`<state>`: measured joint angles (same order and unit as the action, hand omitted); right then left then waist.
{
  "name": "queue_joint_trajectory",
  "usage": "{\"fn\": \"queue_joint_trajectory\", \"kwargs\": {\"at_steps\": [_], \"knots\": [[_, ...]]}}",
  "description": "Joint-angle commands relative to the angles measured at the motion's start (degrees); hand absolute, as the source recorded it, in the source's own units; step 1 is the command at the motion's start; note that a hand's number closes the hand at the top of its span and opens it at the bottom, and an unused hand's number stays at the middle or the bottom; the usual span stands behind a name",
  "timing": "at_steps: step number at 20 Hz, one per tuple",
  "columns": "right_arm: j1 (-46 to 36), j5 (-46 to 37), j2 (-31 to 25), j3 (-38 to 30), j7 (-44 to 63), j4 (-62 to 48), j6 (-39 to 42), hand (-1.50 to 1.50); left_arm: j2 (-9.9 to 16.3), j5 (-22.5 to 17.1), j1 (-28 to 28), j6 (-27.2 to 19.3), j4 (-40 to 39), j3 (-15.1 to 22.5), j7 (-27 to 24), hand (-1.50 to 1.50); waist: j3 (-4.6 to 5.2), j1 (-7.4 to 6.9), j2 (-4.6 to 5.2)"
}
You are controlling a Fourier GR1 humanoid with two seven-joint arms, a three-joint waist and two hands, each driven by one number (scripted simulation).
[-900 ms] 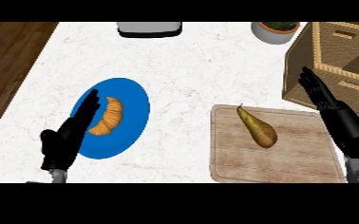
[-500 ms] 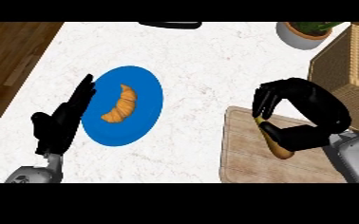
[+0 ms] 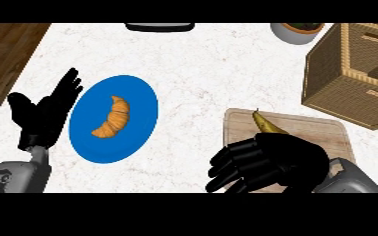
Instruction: Pick the pear from the cutting board and place it in the basket
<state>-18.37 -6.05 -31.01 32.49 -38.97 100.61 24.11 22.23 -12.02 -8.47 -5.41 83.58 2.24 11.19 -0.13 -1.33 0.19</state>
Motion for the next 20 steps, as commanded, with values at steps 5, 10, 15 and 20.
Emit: {"fn": "queue_joint_trajectory", "kwargs": {"at_steps": [5,10,15,20], "knots": [[-5.07,-5.55,-6.89,-1.98,17.74,11.37,6.19,-1.50,-0.08,0.63,-1.24,0.38,-3.76,-1.51,0.11,0.00,0.27,2.11,-0.51],[-14.08,-15.75,-12.08,-8.91,28.09,14.68,3.95,-1.50,1.04,-0.32,-2.75,0.79,-4.24,-3.07,0.98,0.00,0.35,2.57,-0.85],[-24.19,-8.90,-10.20,-11.83,44.71,15.50,14.88,-1.50,0.65,-0.65,-2.88,2.04,-3.71,-2.90,1.47,0.00,0.33,1.14,-0.54],[-28.19,-2.07,-17.12,-13.39,41.00,9.18,29.86,-1.50,-0.72,0.72,-2.23,0.47,-2.39,-2.41,1.41,0.00,0.24,1.11,-0.43]]}}
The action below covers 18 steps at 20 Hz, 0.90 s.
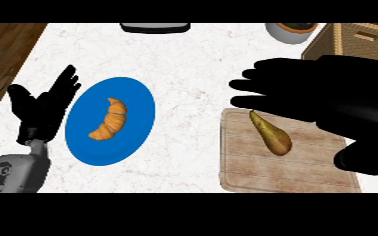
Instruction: Pick the pear from the cutting board and place it in the basket
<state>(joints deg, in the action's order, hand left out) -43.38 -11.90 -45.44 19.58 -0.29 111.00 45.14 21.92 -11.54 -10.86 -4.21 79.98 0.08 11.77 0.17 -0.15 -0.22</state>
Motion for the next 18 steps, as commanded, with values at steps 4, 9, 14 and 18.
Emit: {"fn": "queue_joint_trajectory", "kwargs": {"at_steps": [4,9,14,18], "knots": [[-4.69,3.07,-2.48,-2.89,-2.28,-7.11,13.90,-1.50,0.04,-0.24,-0.63,1.49,0.34,-1.21,0.99,0.00,-0.13,-0.27,0.24],[0.79,2.08,-3.16,-4.75,-11.68,-10.90,12.64,-1.50,-2.29,2.35,-1.65,0.31,-4.05,-0.65,-2.84,0.00,-0.19,-0.06,0.45],[5.77,0.64,-5.58,-10.12,-22.10,-14.66,8.33,-1.50,-0.79,1.52,-1.67,2.17,-1.36,-1.37,-0.62,0.00,-0.27,-0.37,0.54],[10.54,-3.22,-5.40,-7.80,-26.74,-14.28,5.03,-1.50,-0.49,0.38,1.59,3.99,0.53,-2.26,-1.14,0.00,-0.26,-0.63,0.37]]}}
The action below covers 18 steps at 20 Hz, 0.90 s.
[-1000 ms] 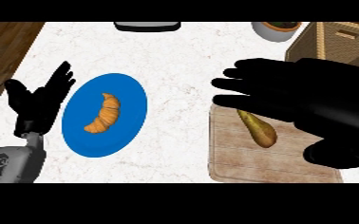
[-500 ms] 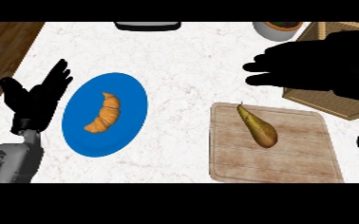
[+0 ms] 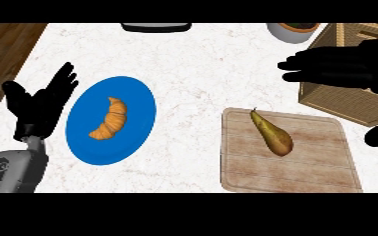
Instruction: Pick the pear from the cutting board and place it in the basket
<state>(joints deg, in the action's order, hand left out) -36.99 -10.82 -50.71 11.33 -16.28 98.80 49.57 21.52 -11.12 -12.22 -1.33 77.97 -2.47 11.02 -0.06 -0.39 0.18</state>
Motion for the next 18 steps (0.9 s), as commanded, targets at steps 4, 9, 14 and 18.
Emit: {"fn": "queue_joint_trajectory", "kwargs": {"at_steps": [4,9,14,18], "knots": [[6.54,-11.35,3.53,5.40,-16.01,-6.48,-8.49,-1.50,-1.43,1.14,-0.68,-0.94,0.86,0.23,0.91,0.00,-0.02,-0.39,0.07],[11.47,-16.71,7.87,9.56,-20.73,-9.71,-17.87,-1.50,-1.30,3.36,-1.87,-1.74,-0.93,0.03,0.97,0.00,0.00,0.14,-0.02],[11.00,-16.15,11.18,9.50,-26.02,-18.82,-19.34,-1.50,-1.79,2.48,1.72,-0.56,2.24,-0.59,0.55,0.00,0.02,-0.22,-0.10],[7.13,-24.11,18.17,13.68,-22.94,-25.22,-22.64,-1.50,-2.23,2.42,-1.16,1.06,-2.72,-2.17,-1.54,0.00,0.05,-0.18,-0.02]]}}
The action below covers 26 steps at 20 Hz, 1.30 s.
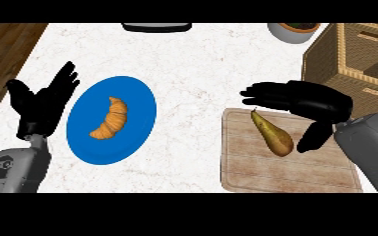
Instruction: Pick the pear from the cutting board and place it in the basket
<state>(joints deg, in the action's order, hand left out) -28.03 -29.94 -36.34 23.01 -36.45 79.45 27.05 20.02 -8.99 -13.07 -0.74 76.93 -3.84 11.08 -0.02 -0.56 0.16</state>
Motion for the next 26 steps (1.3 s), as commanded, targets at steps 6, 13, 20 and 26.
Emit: {"fn": "queue_joint_trajectory", "kwargs": {"at_steps": [6,13,20,26], "knots": [[-0.73,-12.23,4.60,3.44,-2.49,-6.68,-1.29,-1.50,-1.82,2.30,-0.56,-0.68,1.09,0.03,1.67,0.00,0.03,0.54,-0.17],[-6.13,-19.11,8.19,1.39,-12.23,-23.01,-6.83,-1.50,-0.24,0.80,1.24,3.24,1.30,-2.89,1.16,0.00,0.01,-0.05,-0.01],[-8.14,-17.53,5.81,-1.58,-15.87,-23.56,-1.59,-1.50,-4.28,4.46,2.60,0.47,1.89,-0.67,-0.78,0.00,0.02,-0.16,0.03],[-2.14,-19.98,6.56,2.07,-18.04,-22.63,-7.40,-1.50,-2.50,2.88,1.12,2.24,4.79,-2.13,3.68,0.00,-0.01,0.03,-0.07]]}}
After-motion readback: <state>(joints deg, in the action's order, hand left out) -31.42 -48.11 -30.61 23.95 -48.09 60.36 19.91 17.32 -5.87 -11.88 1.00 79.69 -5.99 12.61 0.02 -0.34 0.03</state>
